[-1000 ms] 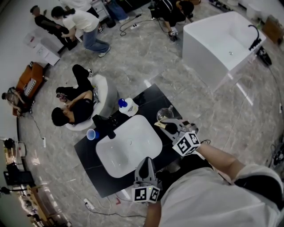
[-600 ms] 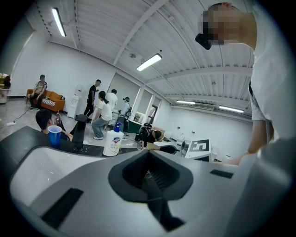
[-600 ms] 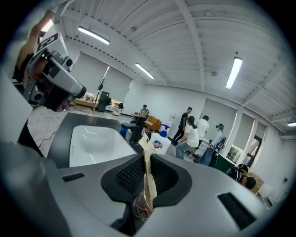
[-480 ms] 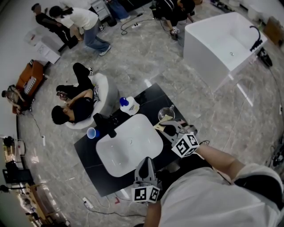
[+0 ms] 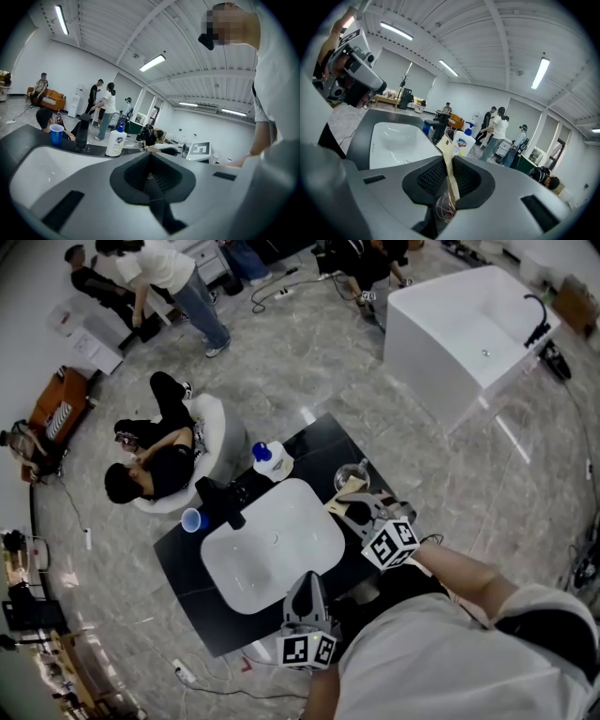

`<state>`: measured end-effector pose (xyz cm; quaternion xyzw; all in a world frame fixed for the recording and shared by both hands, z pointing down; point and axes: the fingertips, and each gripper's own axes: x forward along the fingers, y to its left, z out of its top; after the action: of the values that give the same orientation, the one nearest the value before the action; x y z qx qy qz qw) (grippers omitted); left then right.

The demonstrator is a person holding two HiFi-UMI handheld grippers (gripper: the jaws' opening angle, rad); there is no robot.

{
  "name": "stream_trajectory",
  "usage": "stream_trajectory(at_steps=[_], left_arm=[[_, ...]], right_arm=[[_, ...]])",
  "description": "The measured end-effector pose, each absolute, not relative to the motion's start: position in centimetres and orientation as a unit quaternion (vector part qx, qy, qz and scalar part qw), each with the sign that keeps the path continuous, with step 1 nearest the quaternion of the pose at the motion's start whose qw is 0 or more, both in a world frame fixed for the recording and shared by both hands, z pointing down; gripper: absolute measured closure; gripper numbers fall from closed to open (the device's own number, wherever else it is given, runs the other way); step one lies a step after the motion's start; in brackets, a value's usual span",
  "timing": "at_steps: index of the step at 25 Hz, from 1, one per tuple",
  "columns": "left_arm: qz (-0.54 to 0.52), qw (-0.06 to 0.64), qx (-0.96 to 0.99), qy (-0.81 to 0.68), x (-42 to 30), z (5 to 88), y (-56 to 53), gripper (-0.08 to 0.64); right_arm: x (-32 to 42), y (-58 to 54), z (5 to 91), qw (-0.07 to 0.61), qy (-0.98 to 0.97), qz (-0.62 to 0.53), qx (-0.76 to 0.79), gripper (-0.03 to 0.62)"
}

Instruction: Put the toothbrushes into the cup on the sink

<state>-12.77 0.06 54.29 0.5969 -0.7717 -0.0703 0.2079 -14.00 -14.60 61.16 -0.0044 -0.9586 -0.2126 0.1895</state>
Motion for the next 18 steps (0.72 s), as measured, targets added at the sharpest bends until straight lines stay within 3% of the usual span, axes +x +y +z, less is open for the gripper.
stream_trajectory(at_steps=[18], left_arm=[[-0.093, 0.204, 0.648, -0.728, -14.6, 53.8, 0.2, 0.557]], right_arm=[[-13.8, -14.4, 60.4, 0.221, -0.958, -0.176, 0.055, 0.476]])
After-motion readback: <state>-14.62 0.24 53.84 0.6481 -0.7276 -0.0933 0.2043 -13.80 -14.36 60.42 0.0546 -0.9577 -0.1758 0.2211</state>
